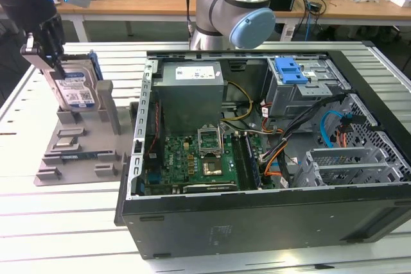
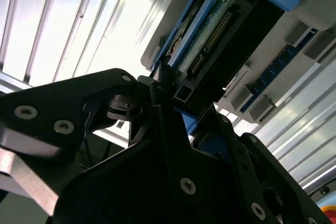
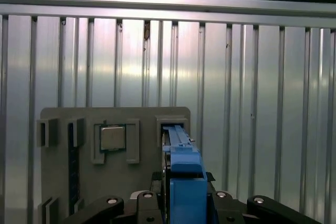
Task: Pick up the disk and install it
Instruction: 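Pick up the disk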
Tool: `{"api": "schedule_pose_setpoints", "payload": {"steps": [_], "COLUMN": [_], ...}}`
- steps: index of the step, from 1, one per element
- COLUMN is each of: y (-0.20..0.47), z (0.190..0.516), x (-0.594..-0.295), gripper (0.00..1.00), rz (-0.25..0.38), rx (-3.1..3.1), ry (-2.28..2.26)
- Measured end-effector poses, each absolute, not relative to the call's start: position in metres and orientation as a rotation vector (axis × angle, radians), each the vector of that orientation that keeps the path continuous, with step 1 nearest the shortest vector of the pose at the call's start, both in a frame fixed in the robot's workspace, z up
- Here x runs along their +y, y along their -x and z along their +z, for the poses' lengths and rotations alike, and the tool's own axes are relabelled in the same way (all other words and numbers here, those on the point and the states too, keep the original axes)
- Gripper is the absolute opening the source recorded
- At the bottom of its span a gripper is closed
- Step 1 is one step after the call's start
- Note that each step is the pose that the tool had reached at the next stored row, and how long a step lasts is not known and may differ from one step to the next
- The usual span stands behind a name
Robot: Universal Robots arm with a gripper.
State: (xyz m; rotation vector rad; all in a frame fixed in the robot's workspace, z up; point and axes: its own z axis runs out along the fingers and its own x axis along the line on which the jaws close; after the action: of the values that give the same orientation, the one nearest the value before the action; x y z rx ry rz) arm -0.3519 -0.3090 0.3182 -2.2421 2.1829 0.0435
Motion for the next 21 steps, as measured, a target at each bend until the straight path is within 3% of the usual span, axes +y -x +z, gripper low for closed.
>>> {"api": "schedule_pose_setpoints", "payload": {"steps": [21], "y": [0.352], "z": [0.363], "x": [-0.308], "gripper": [0.37], "rz": [0.043], "rx": [2.183], "ry": [2.242]}}
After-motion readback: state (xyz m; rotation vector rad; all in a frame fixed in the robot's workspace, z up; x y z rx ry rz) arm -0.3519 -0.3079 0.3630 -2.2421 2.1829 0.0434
